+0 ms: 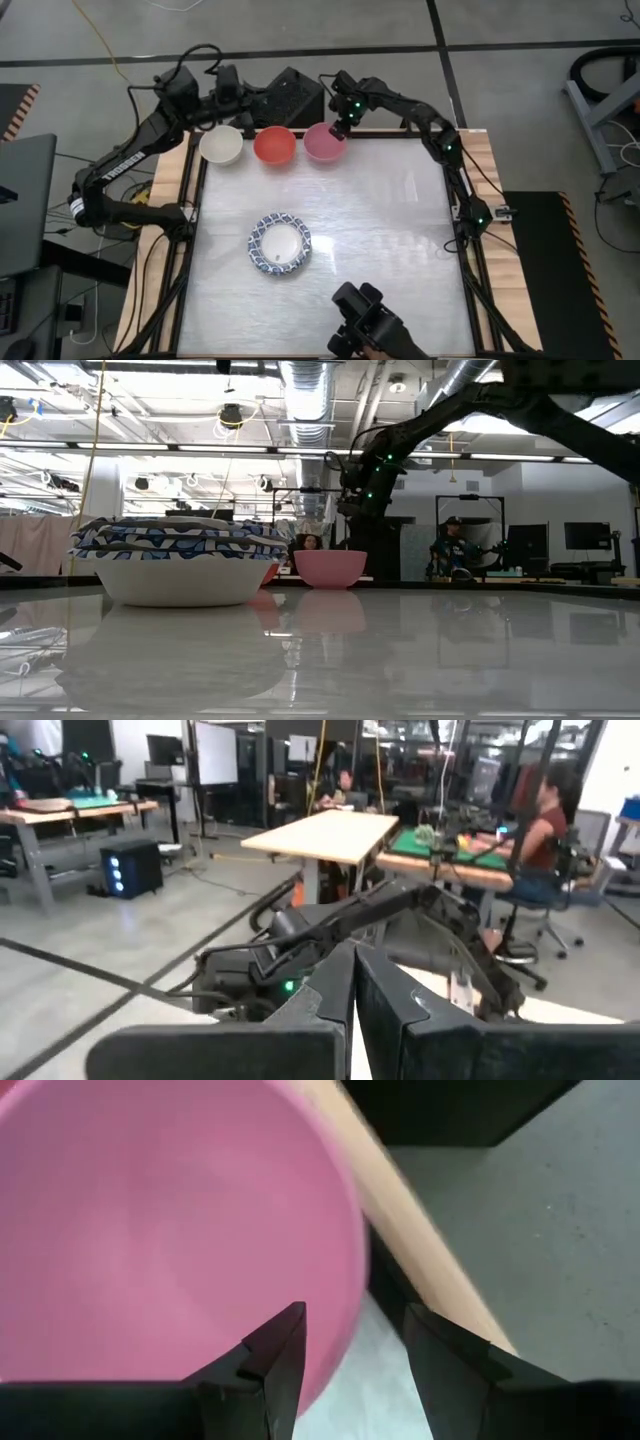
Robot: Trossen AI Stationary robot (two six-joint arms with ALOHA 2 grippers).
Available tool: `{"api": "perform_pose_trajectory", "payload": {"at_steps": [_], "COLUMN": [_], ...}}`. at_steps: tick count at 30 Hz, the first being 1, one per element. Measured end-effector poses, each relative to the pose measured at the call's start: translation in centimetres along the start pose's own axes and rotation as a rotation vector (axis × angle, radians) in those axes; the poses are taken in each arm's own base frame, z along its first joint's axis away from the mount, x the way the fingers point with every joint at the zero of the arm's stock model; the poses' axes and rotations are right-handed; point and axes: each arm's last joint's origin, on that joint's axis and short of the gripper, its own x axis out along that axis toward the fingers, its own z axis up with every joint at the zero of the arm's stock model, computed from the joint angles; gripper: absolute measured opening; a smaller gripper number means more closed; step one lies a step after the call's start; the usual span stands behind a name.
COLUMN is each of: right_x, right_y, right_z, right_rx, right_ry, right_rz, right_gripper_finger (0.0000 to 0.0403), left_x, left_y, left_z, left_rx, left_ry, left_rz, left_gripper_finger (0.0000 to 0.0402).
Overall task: Nest bowls inside each other by size order
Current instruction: Stack the pink bowl on top of the white patterned bowl
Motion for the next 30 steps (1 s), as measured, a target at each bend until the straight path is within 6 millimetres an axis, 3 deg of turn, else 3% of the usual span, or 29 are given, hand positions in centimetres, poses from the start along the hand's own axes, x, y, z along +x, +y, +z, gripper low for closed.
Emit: {"api": "perform_pose_trajectory", "payload": {"at_steps": [5,11,17,24,30], "right_x": [1.4,1.4,1.9,2.2,2.2], "right_y": [-0.1,-0.2,-0.6,-0.6,-0.5], "right_z": [-0.3,-0.4,-0.5,-0.7,-0.9], "right_rx": [-0.041,-0.035,-0.005,-0.021,-0.045], "right_ry": [0.035,0.047,0.051,0.069,0.089], "right_rz": [0.011,0.010,0.009,0.024,0.035], "right_gripper_finger": [0.0191,0.0180,0.0120,0.0016,0.0016], "left_x": [0.2,0.6,0.5,0.3,-0.2], "left_y": [-0.8,-0.6,0.4,1.0,1.2], "left_z": [-0.4,-0.6,-1.0,-1.1,-1.1], "left_rx": [0.077,0.067,0.076,0.019,0.051], "left_ry": [0.030,0.034,0.072,0.090,0.109], "left_rz": [-0.007,0.047,0.003,0.024,0.096], "left_gripper_finger": [0.0002,0.0002,0.0002,0.0002,0.0002]}}
